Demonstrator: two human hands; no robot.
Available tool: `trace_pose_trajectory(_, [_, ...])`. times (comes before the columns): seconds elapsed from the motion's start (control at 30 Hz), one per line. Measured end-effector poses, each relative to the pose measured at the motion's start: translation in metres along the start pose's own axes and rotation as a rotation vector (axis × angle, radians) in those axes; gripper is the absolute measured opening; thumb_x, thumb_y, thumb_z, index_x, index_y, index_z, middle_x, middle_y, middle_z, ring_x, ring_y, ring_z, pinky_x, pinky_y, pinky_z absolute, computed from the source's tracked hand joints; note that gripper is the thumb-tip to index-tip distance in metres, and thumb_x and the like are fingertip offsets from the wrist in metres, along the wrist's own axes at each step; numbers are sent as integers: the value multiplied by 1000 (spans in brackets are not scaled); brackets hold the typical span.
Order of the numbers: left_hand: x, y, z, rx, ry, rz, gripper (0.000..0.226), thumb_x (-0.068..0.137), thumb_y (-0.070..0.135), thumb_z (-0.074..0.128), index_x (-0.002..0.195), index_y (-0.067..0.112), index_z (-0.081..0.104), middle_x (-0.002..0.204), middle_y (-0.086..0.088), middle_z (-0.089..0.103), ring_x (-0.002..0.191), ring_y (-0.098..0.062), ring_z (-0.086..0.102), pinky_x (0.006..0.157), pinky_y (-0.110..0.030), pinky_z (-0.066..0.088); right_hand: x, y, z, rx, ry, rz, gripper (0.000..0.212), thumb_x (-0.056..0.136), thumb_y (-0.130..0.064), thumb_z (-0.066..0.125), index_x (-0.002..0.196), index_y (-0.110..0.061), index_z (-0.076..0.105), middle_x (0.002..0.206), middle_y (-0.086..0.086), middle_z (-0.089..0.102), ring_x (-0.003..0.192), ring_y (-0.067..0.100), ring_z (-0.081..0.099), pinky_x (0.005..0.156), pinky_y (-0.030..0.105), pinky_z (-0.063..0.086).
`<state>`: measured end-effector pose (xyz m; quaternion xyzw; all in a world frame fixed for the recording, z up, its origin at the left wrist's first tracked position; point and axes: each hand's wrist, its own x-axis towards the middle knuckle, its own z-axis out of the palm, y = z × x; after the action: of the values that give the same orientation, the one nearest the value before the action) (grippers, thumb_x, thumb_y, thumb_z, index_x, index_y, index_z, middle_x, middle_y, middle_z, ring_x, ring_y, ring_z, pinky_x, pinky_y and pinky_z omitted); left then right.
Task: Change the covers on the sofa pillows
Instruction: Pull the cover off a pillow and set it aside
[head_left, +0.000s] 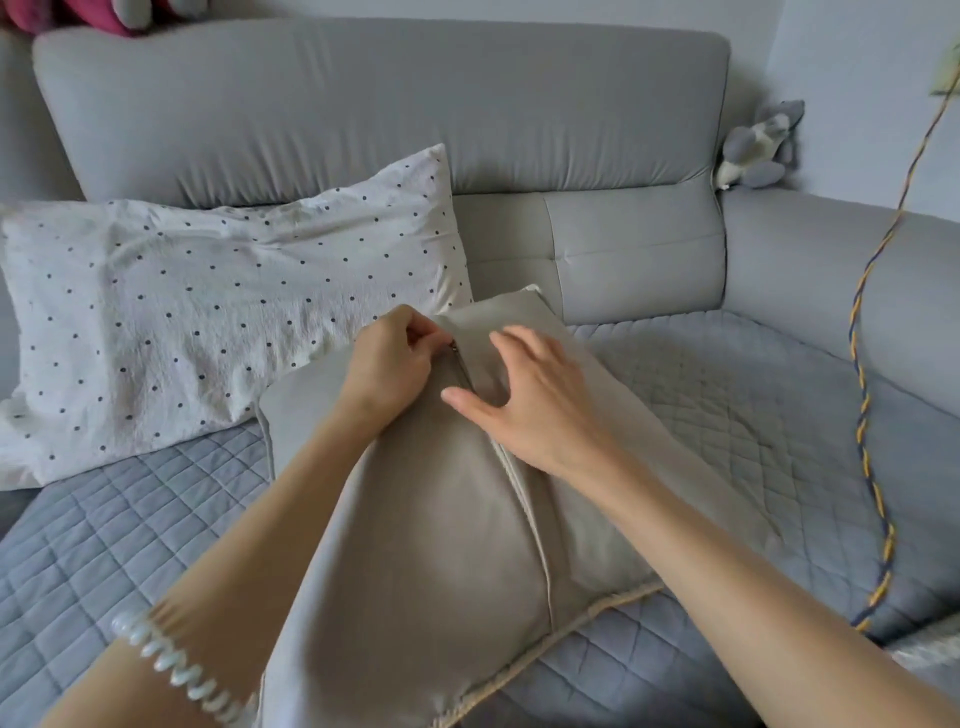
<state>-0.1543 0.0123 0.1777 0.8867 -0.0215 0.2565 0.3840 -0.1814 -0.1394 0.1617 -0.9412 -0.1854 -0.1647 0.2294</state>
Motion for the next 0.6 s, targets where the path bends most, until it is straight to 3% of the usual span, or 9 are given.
trace_pose_trajectory(0.07, [3, -2, -5, -14, -1, -19, 2, 87, 10, 62, 85, 10, 62, 80, 2, 60, 79, -12, 52, 65, -13, 32, 13, -8, 17, -101, -5, -17, 47, 91, -46, 47, 121, -10, 50, 126, 5, 50, 120, 25, 43, 96, 33, 28])
trace_pose_trajectory(0.13, [6, -8, -9, -33, 10, -45, 8, 86, 8, 62, 80, 14, 60, 77, 3, 61, 79, -13, 53, 64, -13, 32, 15, -9, 22, -73, 101, -59, 30, 95, -30, 37, 102, -8, 57, 109, 9, 60, 107, 31, 52, 82, 33, 29])
trace_pose_trajectory(0.23, [13, -8, -16, -30, 8, -68, 6, 86, 11, 63, 81, 13, 61, 76, 4, 58, 80, -14, 53, 64, -15, 32, 17, -2, 9, 58, 132, -14, 28, 98, -23, 38, 77, -14, 54, 82, 11, 63, 83, 36, 54, 63, 35, 22])
trace_pose_trajectory(0.33, [25, 3, -22, 1, 17, -43, 9, 88, 16, 62, 90, 7, 65, 84, 2, 58, 84, -12, 51, 66, -15, 31, 27, 5, -13, 148, 124, -25, 34, 97, -21, 44, 63, -22, 40, 56, -2, 46, 65, 32, 44, 56, 38, 24])
trace_pose_trajectory(0.4, [34, 11, -31, 16, 43, -27, 13, 88, 18, 61, 93, 6, 65, 87, 2, 57, 86, -12, 49, 70, -16, 31, 36, 12, -27, 163, 136, -70, 22, 96, -20, 47, 80, -16, 61, 69, 5, 63, 75, 34, 54, 64, 37, 39])
trace_pose_trajectory(0.47, [41, 14, -46, 1, 90, -43, 14, 89, 18, 61, 94, 5, 65, 88, 2, 57, 87, -12, 49, 69, -15, 30, 45, 20, -44, 178, 148, -95, 23, 95, -24, 48, 107, -17, 67, 104, 7, 71, 99, 30, 62, 83, 37, 47])
trace_pose_trajectory(0.53, [43, 10, -63, -60, 138, -108, 13, 88, 18, 63, 92, 6, 65, 85, 2, 60, 84, -14, 53, 66, -17, 33, 51, 27, -60, 173, 151, -104, 32, 90, -33, 43, 113, -30, 65, 115, -1, 68, 109, 24, 61, 91, 39, 47])
trace_pose_trajectory(0.6, [36, 5, -76, -130, 162, -175, 12, 87, 18, 64, 89, 7, 66, 76, 2, 60, 74, -13, 54, 59, -21, 37, 58, 34, -71, 161, 149, -105, 33, 88, -26, 42, 110, -31, 66, 114, -2, 68, 108, 23, 61, 91, 38, 47])
